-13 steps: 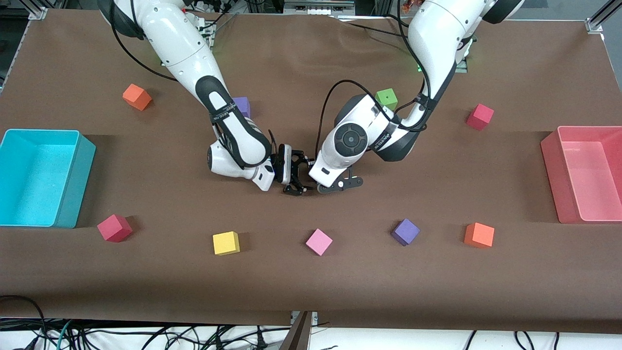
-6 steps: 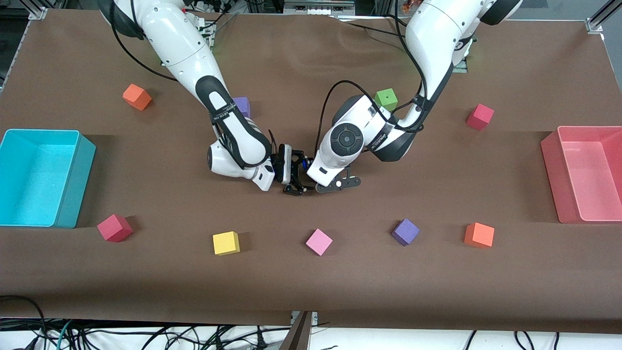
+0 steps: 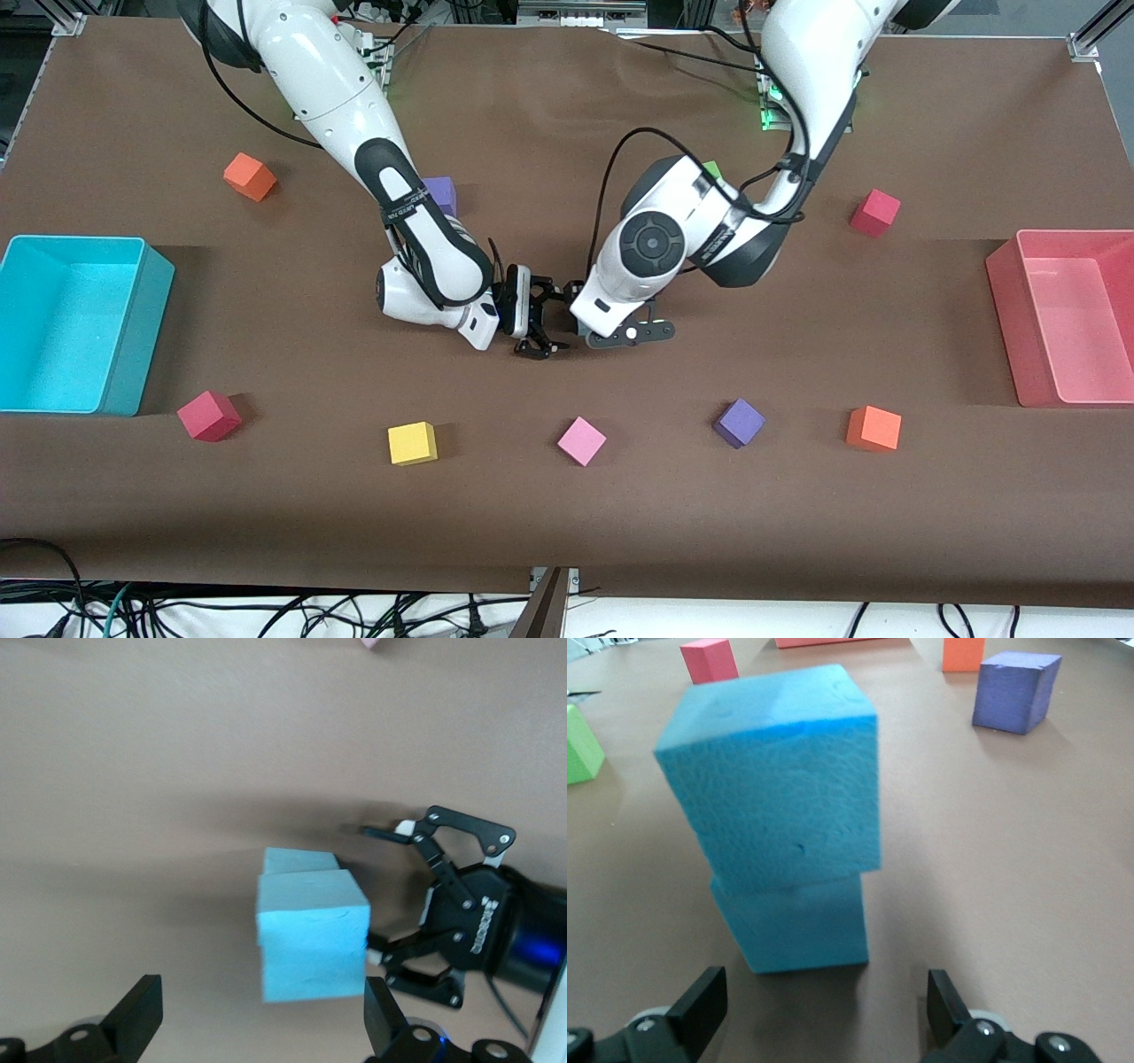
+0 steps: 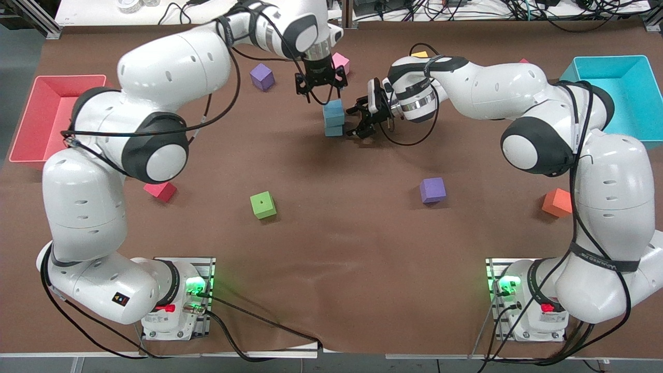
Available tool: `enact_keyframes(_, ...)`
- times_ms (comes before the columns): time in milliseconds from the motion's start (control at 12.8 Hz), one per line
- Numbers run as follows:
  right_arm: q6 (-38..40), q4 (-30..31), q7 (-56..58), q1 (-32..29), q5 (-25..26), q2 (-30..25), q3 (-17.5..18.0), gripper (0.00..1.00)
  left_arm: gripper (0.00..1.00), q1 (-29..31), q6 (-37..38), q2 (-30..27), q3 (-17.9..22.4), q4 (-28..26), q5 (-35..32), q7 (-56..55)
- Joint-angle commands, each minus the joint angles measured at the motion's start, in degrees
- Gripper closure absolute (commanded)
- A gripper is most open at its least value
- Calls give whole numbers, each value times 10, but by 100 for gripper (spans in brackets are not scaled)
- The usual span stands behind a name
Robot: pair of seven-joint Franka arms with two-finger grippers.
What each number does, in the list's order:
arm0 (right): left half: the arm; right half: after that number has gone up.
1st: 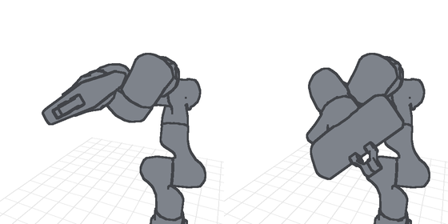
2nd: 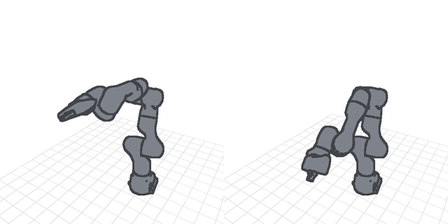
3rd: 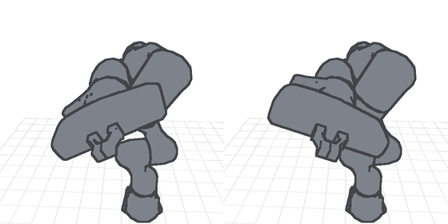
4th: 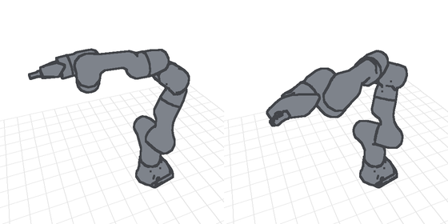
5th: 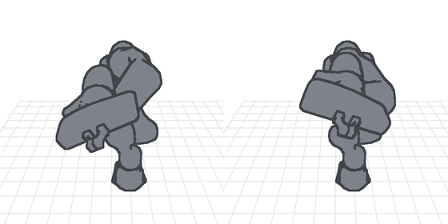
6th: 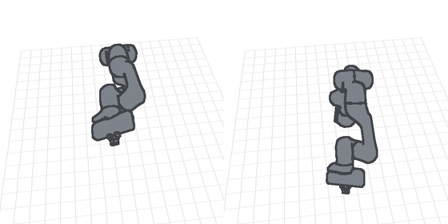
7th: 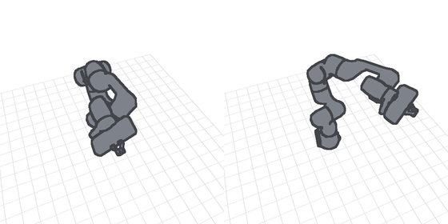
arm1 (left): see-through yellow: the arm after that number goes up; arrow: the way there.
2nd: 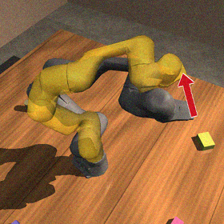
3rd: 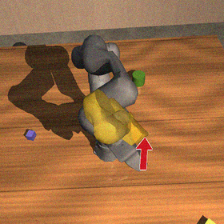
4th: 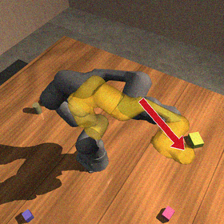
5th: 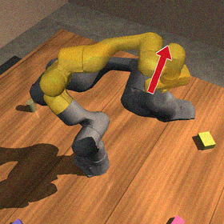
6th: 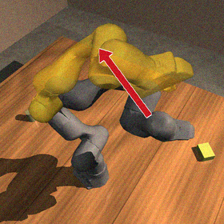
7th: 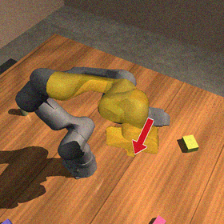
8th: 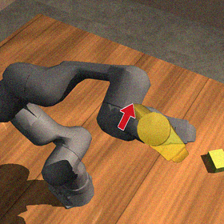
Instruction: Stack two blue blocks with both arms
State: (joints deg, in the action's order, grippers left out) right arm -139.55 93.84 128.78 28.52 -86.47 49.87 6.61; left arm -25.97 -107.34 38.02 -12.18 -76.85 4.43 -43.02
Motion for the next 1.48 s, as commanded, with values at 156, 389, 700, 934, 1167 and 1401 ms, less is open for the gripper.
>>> enact_keyframes(156, -14, -4, -150, 0, 163, -26, -12, 0, 0, 50, 75, -75, -1, -5, 7, 86)
enact_keyframes(389, -12, -11, -306, -3, 297, -50, -16, 0, 0, 86, 135, -126, 4, -5, -1, 150)
enact_keyframes(700, -8, -16, -456, -4, 376, -91, -36, 0, 0, 122, 213, -204, 22, -18, -26, 252)
enact_keyframes(934, -8, -41, -568, -3, 409, -99, -41, 0, 0, 201, 241, -289, 21, -61, -28, 324)
enact_keyframes(1167, -7, -74, -705, -3, 495, -107, -55, 0, 0, 248, 228, -360, 29, -117, -28, 403)
enact_keyframes(1401, 65, -116, -841, -3, 564, -123, -90, 0, 0, 254, 188, -397, 48, -185, -29, 417)
